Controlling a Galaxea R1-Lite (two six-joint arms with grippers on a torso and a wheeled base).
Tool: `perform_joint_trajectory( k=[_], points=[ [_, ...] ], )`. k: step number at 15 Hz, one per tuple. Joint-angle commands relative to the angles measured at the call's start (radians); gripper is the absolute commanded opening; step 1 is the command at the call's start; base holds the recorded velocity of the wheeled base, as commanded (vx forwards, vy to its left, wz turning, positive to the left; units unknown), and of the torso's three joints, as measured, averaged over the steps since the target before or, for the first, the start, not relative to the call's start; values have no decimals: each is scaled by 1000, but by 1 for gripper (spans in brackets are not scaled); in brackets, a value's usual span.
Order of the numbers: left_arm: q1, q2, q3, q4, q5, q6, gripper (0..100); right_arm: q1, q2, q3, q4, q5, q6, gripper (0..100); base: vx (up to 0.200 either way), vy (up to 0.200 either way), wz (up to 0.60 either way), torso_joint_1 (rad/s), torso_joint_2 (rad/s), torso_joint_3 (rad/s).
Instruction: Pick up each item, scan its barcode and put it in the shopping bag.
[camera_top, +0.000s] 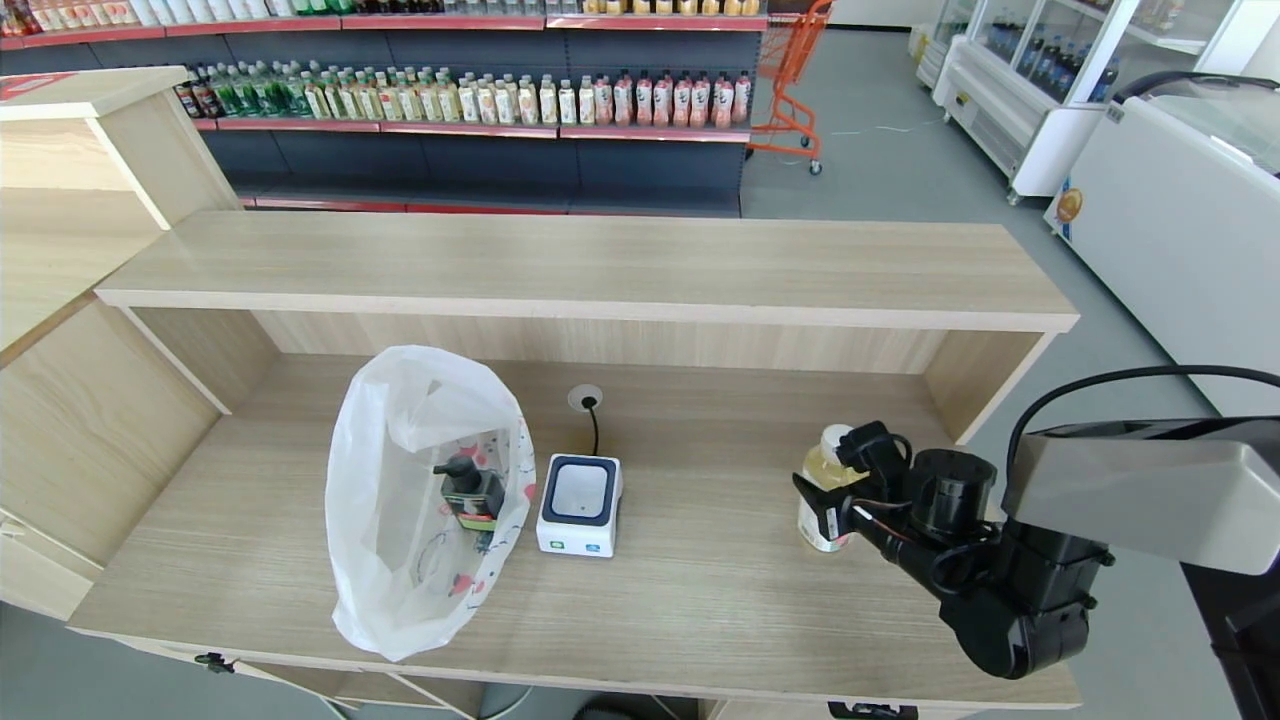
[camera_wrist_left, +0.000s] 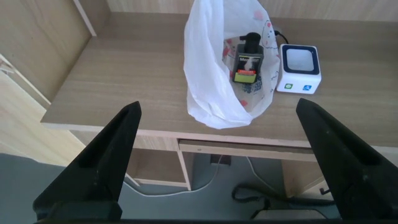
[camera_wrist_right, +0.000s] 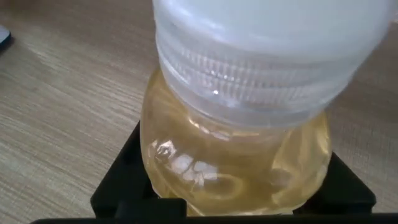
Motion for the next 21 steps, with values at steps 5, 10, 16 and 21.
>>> perform_joint_trajectory(
  k=[5,10,16,21],
  points=[
    [0,0,0,0,0,0,100,-2,-12,70,-15,2,-41,0,0,0,0,0,0,0],
    [0,0,0,0,0,0,100,-2,-230,78,37,26,240,0,0,0,0,0,0,0],
    [0,0,0,0,0,0,100,55,-685,136,387,431,427,0,0,0,0,0,0,0],
    [0,0,0,0,0,0,100,245,-842,138,562,473,452,0,0,0,0,0,0,0]
  ],
)
